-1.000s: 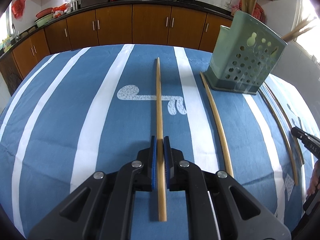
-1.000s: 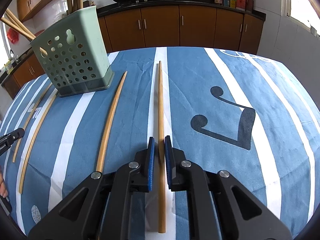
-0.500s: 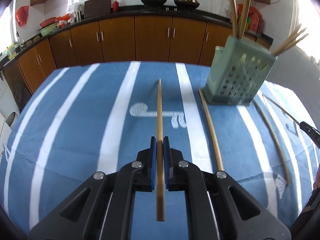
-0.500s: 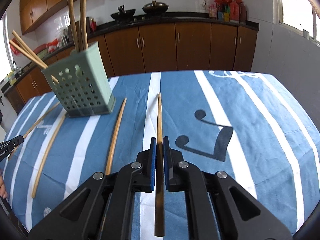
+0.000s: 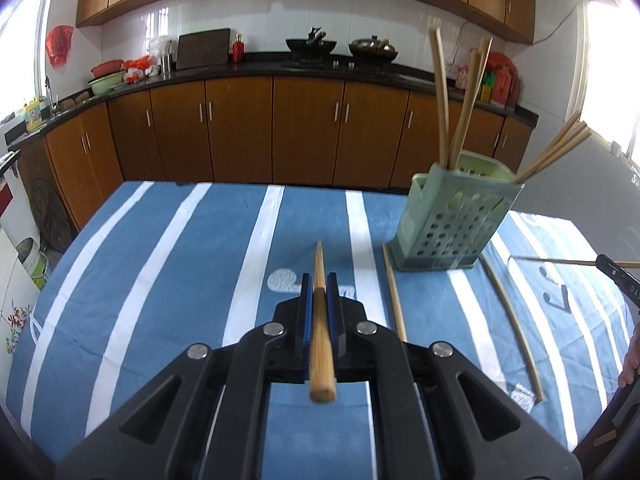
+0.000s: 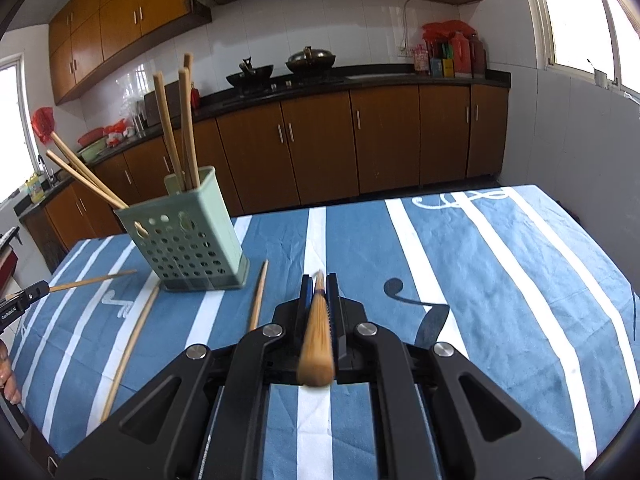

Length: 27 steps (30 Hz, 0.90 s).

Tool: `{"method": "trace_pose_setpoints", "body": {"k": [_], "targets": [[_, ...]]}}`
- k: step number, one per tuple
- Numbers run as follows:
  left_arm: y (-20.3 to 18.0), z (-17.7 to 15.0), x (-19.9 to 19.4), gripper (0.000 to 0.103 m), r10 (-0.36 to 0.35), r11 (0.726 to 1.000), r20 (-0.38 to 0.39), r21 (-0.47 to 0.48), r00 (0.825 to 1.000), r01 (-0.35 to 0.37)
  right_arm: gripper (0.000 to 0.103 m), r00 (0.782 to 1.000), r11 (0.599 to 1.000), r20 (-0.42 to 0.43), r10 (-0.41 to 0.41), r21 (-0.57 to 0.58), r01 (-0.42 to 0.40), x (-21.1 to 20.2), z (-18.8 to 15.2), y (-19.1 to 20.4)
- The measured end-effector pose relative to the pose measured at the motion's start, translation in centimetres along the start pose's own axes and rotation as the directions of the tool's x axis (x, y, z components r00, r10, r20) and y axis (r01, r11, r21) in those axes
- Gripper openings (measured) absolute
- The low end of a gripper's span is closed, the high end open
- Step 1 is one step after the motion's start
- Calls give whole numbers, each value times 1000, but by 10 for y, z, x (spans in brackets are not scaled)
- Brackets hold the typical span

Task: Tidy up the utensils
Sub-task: 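Lift both held chopsticks upright and carry them over the green holder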

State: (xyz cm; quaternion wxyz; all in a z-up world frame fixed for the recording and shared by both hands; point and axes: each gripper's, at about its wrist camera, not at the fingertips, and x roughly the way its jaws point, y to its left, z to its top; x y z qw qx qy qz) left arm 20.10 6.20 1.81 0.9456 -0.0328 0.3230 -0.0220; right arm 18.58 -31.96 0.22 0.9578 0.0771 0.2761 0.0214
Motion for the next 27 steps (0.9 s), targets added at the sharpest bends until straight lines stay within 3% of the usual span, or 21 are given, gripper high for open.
{"method": "trace_pose_setpoints", "body": {"k": [18,22,27], "targets": [[-14,30,-39,7,-51,999,114,18,992,49,7,993,999,105,50,-23,-48,-29,26,13],[-23,45,-60,7,-96,995,155,27,983,93,7,979,990,152,138,-19,-137,-52,46,21],[-39,66,-87,7,-181,983,196,54,964,174,7,939,961,210,274,-21,-276,-82,76,32]]}}
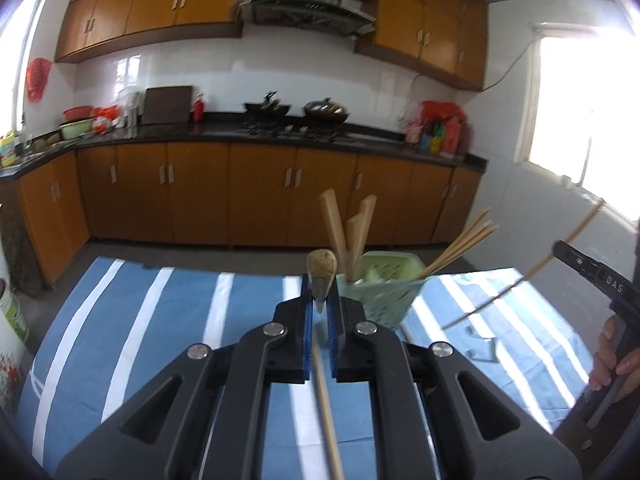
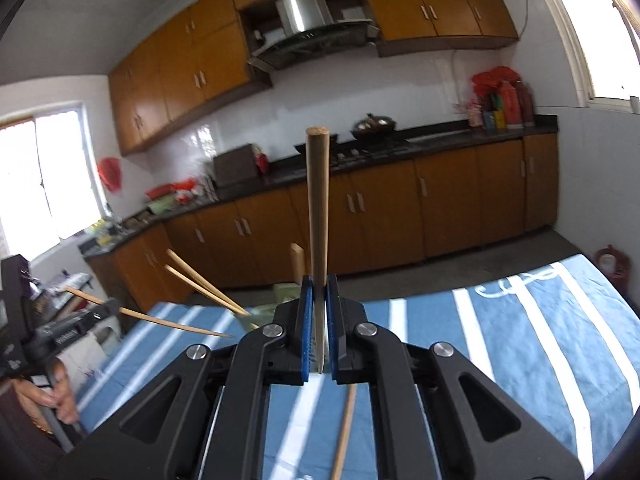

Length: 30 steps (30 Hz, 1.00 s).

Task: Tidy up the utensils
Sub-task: 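Lift both held chopsticks upright and carry them over the green holder, then lower both chopsticks into the green holder and open both grippers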

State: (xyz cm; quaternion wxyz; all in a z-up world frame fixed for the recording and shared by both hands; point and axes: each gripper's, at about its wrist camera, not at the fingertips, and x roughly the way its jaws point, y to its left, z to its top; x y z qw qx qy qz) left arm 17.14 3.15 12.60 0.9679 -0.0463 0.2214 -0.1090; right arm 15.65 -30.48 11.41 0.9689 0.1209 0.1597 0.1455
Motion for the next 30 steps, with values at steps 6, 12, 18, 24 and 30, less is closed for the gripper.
{"method": "trace_pose_setpoints", "body": {"k": [6,12,18,24,30], "targets": [[-24,23,-12,7,-74,997,42,15,996,73,7,997,999,69,46,-17,-45,-4,21,19],[-37,43,-11,7,-80,997,109,-2,991,80,7,995,998,91,39,-48,-35,10,26,33],[-37,66,-1,7,-36,997,194,-60,980,49,7,994,998,102,32,-62,-26,25,28,40],[-30,70,30,7,13,994,234,-113,972,14,7,997,998,81,-6,-63,11,52,31,40],[-23,57,68,7,23,991,153,-133,988,-3,7,999,997,-5,-38,-64,38,85,27,36]]}}
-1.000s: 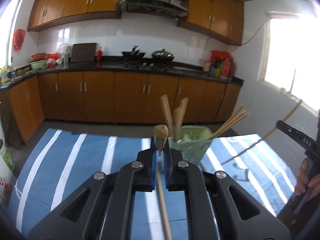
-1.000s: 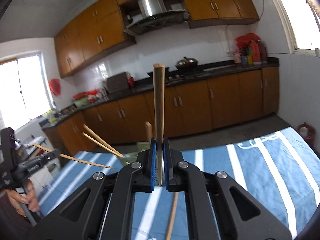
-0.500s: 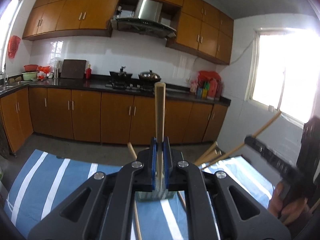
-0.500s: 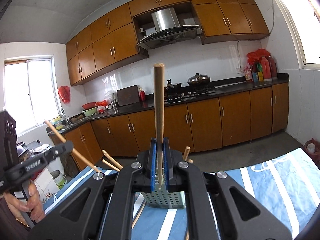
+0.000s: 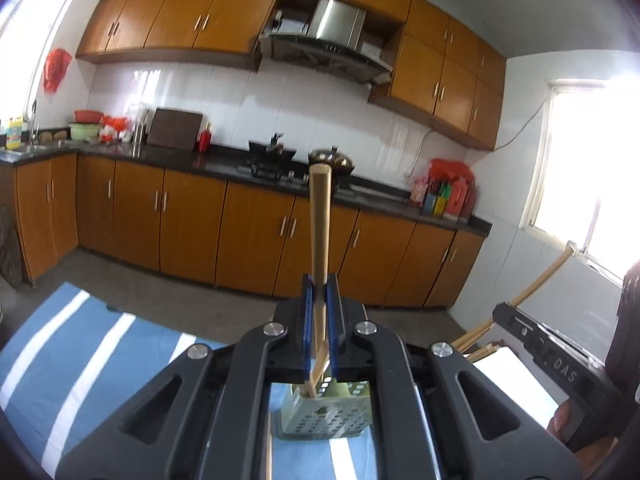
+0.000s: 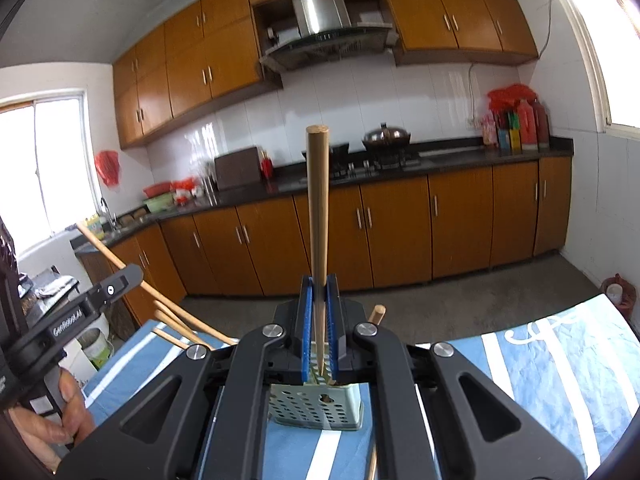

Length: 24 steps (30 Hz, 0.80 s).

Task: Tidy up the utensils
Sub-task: 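Lower both chopsticks into the green holder and open both grippers, then move both open tools back down to the chopsticks on the cloth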

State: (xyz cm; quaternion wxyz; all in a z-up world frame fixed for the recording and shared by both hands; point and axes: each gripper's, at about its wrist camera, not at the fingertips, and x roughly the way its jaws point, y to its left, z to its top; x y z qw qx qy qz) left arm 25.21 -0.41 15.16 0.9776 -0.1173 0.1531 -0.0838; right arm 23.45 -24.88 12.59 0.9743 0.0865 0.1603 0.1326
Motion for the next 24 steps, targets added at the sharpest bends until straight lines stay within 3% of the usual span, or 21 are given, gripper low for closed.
{"method": "trace_pose_setpoints", "body": {"k": [7,10,13,20,24], "targets": [[10,-14,21,8,3,1000,-69,-8,998,-4,8,997,1000,-75,-18,22,20,27,-5,-3],[12,-13,22,9,8,1000,-75,-7,997,-8,10,998,999,-59,-38,2,38,23,-6,-1],[14,-10,19,10,7,1000,-69,-14,998,-8,26,998,999,-39,-42,7,43,17,-4,-1],[18,-2,-8,10,2,1000,-33,-27,999,-3,27,998,998,29,-56,24,55,-16,5,-11],[28,-7,-34,16,12,1000,-20,-20,1000,-13,31,996,995,33,-85,48,83,-41,-4,-29]]}}
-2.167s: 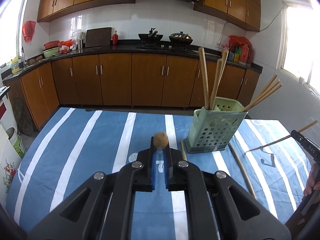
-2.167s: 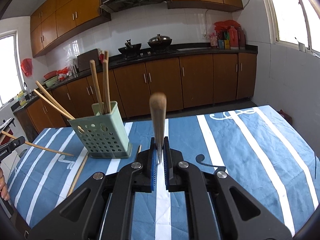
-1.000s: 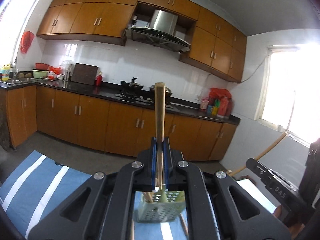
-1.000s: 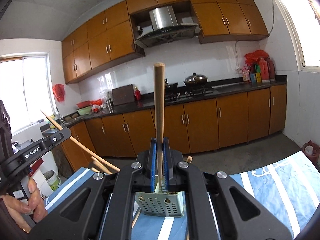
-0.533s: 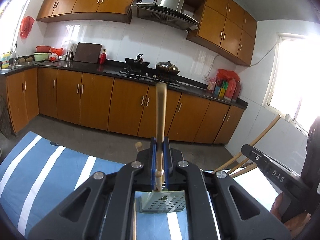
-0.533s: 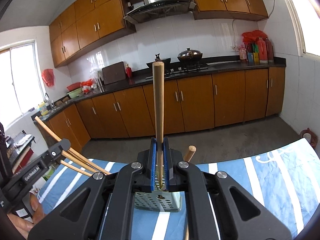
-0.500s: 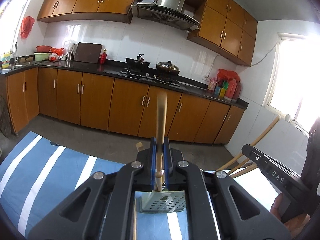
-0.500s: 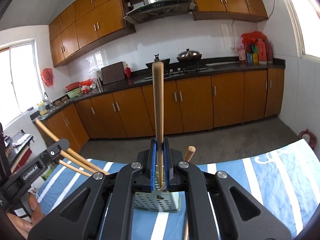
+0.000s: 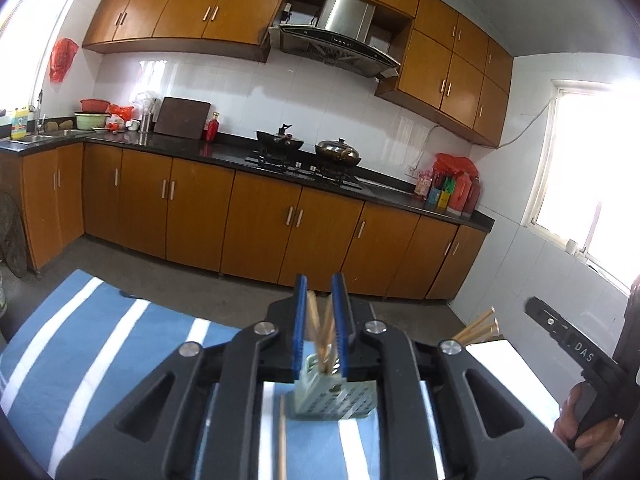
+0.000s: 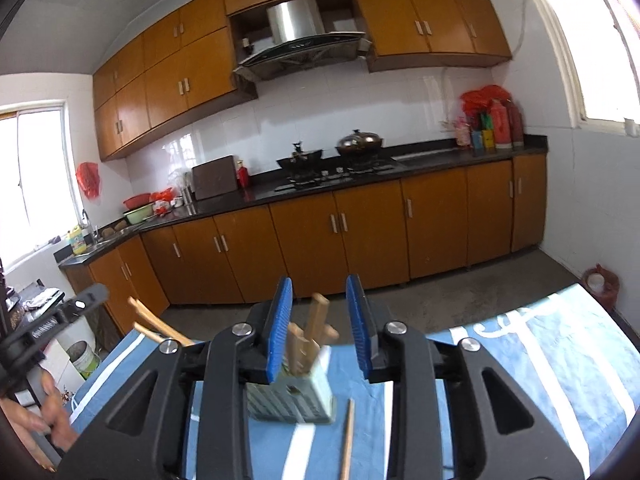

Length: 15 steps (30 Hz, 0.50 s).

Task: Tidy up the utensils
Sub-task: 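Move both open tools back down to the chopsticks on the cloth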

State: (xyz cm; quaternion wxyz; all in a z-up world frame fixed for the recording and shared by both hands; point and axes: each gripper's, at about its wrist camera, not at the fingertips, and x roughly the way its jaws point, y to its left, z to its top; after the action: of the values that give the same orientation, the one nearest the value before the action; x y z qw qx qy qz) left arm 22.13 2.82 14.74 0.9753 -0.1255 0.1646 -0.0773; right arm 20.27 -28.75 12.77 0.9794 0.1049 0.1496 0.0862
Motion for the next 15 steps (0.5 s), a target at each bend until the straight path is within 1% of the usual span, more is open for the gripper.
{"method": "trace_pose_setpoints", "body": {"k": [2,4,6,7,9,10,12,13,14,15], "targets": [[8,-9,-10,17,8,1000,-14,4,1000,-8,31,999,1000,-30,-22,17,23,-5,-10,-14],[18,-23,-14,20,32,999,-48,14,998,-31,31,996,998,-76,-48,27,50,-5,-26,-27],[28,-45,-11,22,65,998,-109,33,992,-62,31,985,996,-157,-68,44,75,2,-50,-41],[32,-56,-8,22,76,997,-138,43,988,-71,31,975,995,-211,-73,54,86,9,-67,-48],[43,-83,3,22,108,993,-214,62,971,-97,31,955,994,-289,-70,63,92,19,-95,-52],[47,-93,7,22,118,992,-245,65,962,-105,31,937,994,-345,-54,70,84,27,-113,-52],[56,-117,16,22,121,992,-316,57,941,-108,31,908,995,-419,-22,79,61,36,-140,-50],[59,-128,19,22,117,993,-346,52,931,-106,31,897,995,-443,-12,80,53,39,-152,-47],[61,-135,22,22,115,993,-368,50,923,-104,31,880,996,-474,0,79,43,44,-166,-42],[62,-145,25,22,111,994,-392,49,913,-100,31,870,996,-493,7,77,35,47,-174,-38]]}}
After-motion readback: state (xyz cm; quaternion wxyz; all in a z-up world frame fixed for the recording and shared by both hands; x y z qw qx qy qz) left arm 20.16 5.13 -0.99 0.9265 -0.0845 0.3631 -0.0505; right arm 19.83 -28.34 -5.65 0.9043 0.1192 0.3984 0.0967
